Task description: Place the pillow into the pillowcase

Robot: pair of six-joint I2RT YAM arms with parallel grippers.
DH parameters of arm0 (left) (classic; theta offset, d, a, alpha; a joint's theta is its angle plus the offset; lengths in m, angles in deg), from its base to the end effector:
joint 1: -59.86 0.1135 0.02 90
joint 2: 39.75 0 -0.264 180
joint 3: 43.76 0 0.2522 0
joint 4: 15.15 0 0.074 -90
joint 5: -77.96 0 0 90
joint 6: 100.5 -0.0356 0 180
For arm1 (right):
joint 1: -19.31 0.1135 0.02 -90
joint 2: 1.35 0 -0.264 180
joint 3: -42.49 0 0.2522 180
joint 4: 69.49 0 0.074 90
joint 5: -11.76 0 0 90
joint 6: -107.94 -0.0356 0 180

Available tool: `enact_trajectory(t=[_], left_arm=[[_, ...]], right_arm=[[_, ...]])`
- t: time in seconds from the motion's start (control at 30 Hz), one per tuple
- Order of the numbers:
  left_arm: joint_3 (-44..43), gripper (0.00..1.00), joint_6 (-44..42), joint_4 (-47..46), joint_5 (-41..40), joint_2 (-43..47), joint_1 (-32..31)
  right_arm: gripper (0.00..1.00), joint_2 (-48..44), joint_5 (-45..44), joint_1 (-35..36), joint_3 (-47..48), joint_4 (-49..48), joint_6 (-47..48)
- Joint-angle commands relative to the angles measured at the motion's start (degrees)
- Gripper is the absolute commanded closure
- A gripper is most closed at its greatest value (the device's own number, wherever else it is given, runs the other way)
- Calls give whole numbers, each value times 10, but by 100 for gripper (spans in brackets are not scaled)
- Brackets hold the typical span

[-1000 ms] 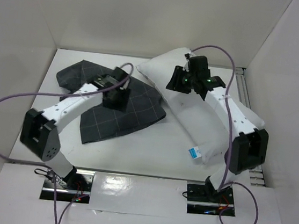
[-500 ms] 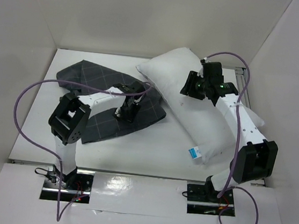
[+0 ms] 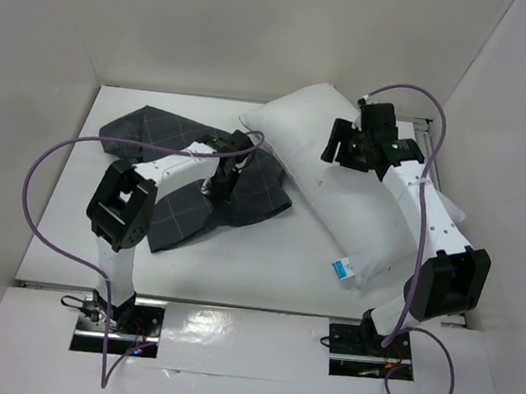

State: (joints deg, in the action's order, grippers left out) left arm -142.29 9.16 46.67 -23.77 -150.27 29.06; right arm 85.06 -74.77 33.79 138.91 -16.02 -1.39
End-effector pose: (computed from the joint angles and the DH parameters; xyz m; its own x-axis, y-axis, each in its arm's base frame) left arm 0.3383 -0.1933 0.2038 -0.9291 0.1704 -0.3283 0.1487 0.9848 0.0900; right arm 0.3203 0.0849 0.3455 -0.7251 0.1540 -0.6712 -0.0552 0.9585 0.2795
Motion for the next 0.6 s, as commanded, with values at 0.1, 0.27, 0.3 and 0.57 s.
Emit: enact_trajectory(t=[0.1,0.27,0.3,0.57], left_arm=[[-89,100,-17,67,65,67,14],[-116,100,-23,82,118,60,26],[-110,100,-23,82,118,60,26],[-87,100,-17,82,119,60,26]], right_arm=[[5,67,-117,25,151,52,59],[0,239,-176,42,297,113,72],[0,258,-176,42,330,113,72],[67,405,-109,32,396,57,44]])
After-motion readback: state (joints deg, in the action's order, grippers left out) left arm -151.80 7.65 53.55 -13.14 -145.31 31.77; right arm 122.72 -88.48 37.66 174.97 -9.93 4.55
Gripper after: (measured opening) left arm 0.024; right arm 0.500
